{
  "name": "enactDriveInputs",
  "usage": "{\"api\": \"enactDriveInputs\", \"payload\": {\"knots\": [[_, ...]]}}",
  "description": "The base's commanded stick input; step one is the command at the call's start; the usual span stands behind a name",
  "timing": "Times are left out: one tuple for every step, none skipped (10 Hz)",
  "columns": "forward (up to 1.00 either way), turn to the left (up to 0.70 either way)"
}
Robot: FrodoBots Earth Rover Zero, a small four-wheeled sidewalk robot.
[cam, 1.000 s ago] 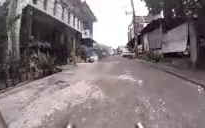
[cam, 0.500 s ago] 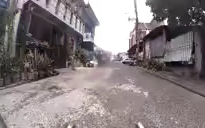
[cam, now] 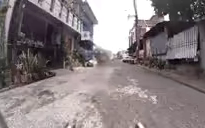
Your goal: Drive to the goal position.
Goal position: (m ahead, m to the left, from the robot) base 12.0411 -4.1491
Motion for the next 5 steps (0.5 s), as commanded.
{"api": "enactDriveInputs", "payload": {"knots": [[0.7, 0.0], [0.7, 0.0], [0.7, 0.0], [0.7, 0.0], [0.7, 0.0]]}}
